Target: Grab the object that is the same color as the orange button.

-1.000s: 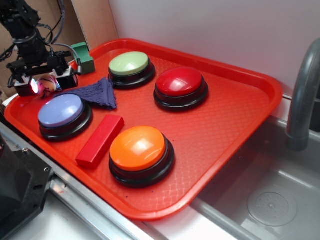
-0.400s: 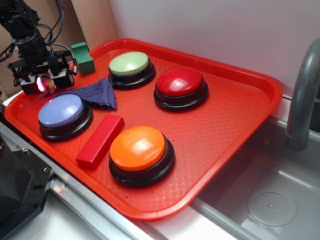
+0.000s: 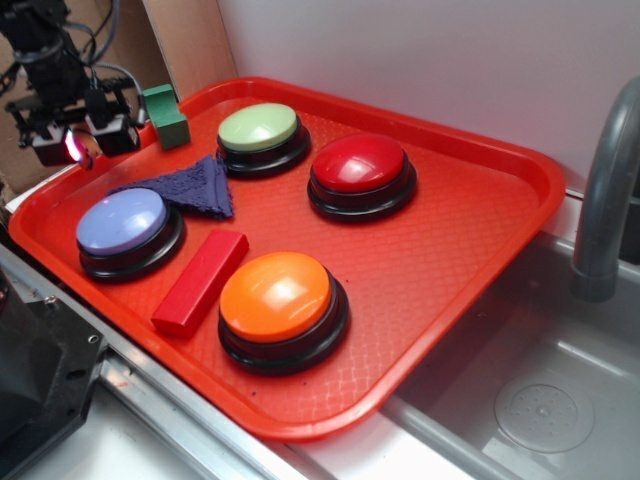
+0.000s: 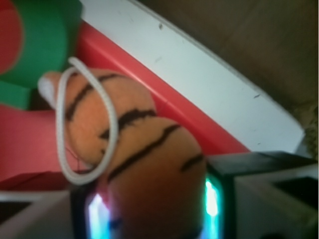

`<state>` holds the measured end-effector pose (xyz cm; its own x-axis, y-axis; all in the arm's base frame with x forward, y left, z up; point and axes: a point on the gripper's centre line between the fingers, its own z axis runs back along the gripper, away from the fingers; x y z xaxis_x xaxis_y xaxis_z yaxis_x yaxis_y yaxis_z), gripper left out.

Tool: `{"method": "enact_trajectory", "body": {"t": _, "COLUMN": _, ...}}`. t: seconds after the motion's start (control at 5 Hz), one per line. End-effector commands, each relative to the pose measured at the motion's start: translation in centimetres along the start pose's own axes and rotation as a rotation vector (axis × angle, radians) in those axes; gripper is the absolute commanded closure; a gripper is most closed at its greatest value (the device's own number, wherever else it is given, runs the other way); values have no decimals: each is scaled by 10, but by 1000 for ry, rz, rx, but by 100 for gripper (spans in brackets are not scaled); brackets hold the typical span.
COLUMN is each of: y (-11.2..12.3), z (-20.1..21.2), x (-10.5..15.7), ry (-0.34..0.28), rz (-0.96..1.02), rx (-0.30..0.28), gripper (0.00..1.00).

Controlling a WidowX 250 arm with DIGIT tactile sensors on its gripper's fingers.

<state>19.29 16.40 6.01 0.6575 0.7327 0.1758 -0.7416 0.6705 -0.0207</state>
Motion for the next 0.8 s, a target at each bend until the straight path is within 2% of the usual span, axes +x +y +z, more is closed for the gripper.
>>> {"method": "enact_trajectory", "body": {"t": 0.0, "y": -50, "z": 98, "x": -9, "ry": 45, "rz": -244, "rx": -127, "gripper": 100}}
{"method": "enact_trajectory", "body": {"t": 0.2, "y": -79, "z": 126, "x": -34, "ry": 46, "rz": -365, "rx": -161, "gripper": 100}}
{"method": "enact_trajectory", "body": {"t": 0.4, "y": -96, "z": 149, "x": -67, "ry": 58, "rz": -499, "rx": -221, "gripper": 100}}
{"method": "enact_trajectory", "body": {"t": 0.6, "y": -96, "z": 151, "x": -85, "ry": 74, "rz": -538, "rx": -231, "gripper": 100}}
